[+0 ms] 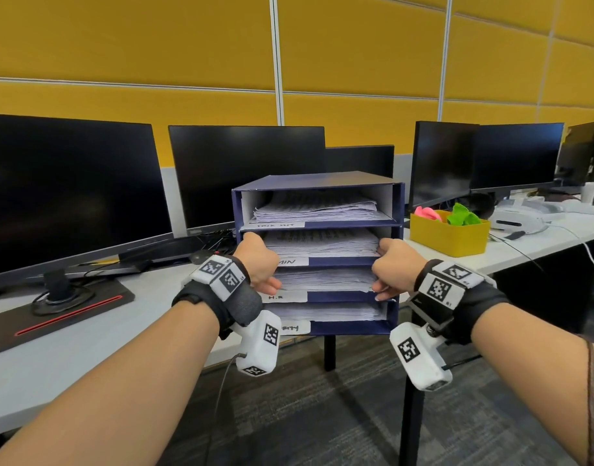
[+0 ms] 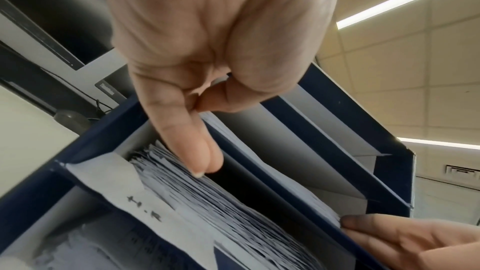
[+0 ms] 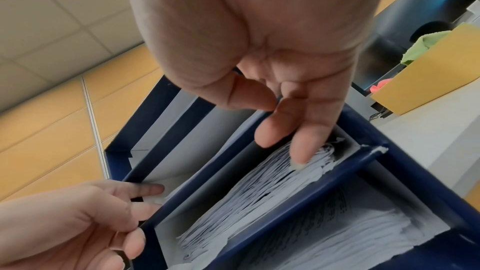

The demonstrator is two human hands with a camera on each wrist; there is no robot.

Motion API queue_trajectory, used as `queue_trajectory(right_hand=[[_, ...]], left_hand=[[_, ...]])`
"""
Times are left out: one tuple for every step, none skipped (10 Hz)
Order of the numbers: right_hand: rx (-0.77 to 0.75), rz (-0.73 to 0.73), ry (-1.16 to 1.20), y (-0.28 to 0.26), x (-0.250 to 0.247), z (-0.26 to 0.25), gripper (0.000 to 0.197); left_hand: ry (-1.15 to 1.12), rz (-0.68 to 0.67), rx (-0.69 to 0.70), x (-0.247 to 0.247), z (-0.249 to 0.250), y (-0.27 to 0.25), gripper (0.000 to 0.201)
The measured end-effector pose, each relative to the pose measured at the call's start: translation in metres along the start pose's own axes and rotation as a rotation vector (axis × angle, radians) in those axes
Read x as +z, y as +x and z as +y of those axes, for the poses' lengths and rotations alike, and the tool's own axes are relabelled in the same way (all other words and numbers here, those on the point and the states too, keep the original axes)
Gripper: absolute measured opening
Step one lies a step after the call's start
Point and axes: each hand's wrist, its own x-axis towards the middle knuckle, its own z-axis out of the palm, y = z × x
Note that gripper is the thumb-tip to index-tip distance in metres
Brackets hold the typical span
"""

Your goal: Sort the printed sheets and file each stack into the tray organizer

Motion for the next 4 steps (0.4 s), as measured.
queue_trajectory(right_hand=[[-0.042, 0.018, -0.058, 0.0, 0.0, 0.004, 0.045], [-0.014, 0.01, -0.05, -0.003, 0.0, 0.008, 0.039], [-0.187, 0.156, -0.248, -0.003, 0.0, 0.019, 0.045], [-0.285, 0.318, -0.257, -0.007, -0.007, 0.029, 0.057]], left_hand=[[-0.085, -0.034, -0.079, -0.003, 0.001, -0.003, 0.035], [-0.372, -0.132, -0.319, -0.009, 0.008, -0.022, 0.02], [-0.099, 0.058, 0.014, -0.004, -0.009, -0.019, 0.055], [0.021, 0.284, 0.218, -0.011, -0.026, -0.013, 0.037]])
